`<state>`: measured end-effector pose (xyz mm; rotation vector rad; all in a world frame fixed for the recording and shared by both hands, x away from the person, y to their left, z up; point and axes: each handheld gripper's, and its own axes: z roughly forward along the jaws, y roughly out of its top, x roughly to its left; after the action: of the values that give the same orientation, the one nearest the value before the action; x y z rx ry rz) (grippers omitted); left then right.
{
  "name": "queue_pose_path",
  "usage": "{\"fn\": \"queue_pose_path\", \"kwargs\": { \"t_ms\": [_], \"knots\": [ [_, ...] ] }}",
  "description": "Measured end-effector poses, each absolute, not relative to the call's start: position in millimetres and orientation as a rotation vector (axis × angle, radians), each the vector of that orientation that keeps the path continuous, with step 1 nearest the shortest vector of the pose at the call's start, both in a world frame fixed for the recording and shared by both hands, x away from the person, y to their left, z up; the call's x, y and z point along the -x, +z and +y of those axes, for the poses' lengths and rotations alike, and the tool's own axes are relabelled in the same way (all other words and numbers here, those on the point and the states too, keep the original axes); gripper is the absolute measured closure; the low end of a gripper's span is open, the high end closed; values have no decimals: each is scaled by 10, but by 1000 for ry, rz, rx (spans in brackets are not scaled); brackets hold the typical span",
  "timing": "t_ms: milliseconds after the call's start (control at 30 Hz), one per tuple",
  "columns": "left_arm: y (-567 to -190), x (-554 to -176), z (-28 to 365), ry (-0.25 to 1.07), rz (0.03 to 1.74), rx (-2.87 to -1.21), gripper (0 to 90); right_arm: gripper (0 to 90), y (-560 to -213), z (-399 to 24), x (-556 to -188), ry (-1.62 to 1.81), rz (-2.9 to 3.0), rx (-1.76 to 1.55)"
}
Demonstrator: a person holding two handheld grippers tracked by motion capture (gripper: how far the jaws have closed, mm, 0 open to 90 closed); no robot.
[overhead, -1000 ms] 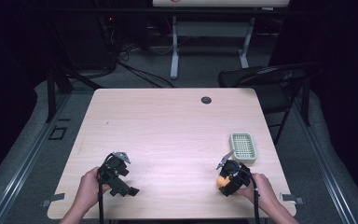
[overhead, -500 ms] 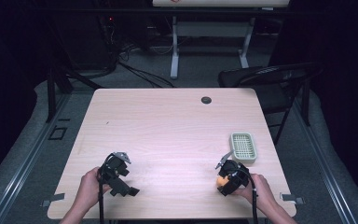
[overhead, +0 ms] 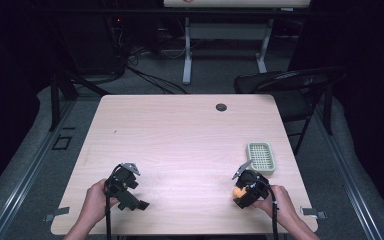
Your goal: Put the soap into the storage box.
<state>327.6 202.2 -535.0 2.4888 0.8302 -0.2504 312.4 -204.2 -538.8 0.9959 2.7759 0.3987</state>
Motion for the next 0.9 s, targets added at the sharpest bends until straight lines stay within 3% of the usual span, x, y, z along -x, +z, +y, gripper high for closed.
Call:
{"fn": "queue_pose_path", "kwargs": {
  "t_ms": [900],
  "knots": [
    [-5349,-3288,2007,-253,820,-2493,6,248,-5295,-2285,-3178,372,2711,-1075]
  ]
}}
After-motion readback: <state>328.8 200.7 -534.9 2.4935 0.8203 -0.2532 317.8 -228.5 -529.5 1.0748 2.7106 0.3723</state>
